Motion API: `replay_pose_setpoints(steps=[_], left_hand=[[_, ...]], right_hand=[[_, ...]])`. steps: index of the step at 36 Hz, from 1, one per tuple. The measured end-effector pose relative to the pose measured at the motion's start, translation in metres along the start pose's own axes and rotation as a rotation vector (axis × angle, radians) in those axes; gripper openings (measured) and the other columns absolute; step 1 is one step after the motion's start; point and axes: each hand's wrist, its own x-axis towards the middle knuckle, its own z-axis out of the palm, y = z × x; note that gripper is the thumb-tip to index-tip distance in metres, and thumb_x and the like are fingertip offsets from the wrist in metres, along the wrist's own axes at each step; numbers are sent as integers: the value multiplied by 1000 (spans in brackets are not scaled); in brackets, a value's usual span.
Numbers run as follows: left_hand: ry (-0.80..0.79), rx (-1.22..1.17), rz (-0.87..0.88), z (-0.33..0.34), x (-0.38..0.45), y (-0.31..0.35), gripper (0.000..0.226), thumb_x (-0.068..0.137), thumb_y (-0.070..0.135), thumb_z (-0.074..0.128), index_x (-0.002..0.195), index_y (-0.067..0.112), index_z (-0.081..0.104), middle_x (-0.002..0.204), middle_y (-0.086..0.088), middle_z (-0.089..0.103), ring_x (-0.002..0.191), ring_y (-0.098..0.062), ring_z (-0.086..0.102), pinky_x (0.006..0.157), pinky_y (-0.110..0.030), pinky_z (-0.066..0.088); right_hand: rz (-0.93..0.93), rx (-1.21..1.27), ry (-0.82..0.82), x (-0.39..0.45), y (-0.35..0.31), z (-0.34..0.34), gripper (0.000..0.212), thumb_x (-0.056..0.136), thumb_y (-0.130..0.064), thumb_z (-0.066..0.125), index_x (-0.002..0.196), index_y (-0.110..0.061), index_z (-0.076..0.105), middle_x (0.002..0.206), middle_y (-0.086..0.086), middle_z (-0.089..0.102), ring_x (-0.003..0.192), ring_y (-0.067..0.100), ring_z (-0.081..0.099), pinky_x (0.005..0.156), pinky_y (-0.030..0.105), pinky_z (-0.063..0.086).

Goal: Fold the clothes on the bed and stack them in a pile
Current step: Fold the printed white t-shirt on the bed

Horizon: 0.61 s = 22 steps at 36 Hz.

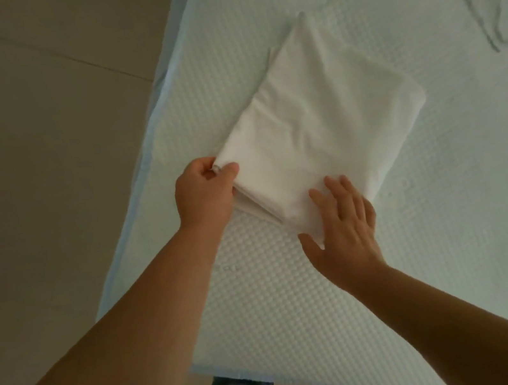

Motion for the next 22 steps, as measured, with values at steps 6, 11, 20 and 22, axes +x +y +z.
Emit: replay_pose_setpoints(steps=[6,11,20,22], left_hand=[[46,49,-45,-9,-3,-20,11,79,26,69,83,19,61,73,4,64,76,-21,66,77,-41,55],[89,282,72,-9,-1,-20,18,80,35,66,82,21,55,86,-2,61,77,-21,57,61,-26,35],[56,-245,-241,6,-14,-15,28,75,20,76,95,9,58,91,-4,66,87,-22,67,81,-42,56],[36,-401,-305,14,-21,-16,23,78,13,73,98,4,65,95,-11,70,88,-24,69,74,-38,58]], right_hand=[[-110,-41,-145,-3,16,10,89,82,-35,66,149,-10,12,154,10,-5,142,24,-10,115,40,-6],[-122,5,-120,11,20,5,79,86,-51,52,149,-16,19,158,8,4,143,19,-10,114,34,-11],[219,-63,-25,111,92,-33,80,89,-65,30,150,-25,-2,157,7,-15,143,23,-18,114,45,-6],[217,-36,-115,118,102,-24,81,89,-67,27,149,-27,-8,156,4,-20,142,22,-21,115,46,-4]])
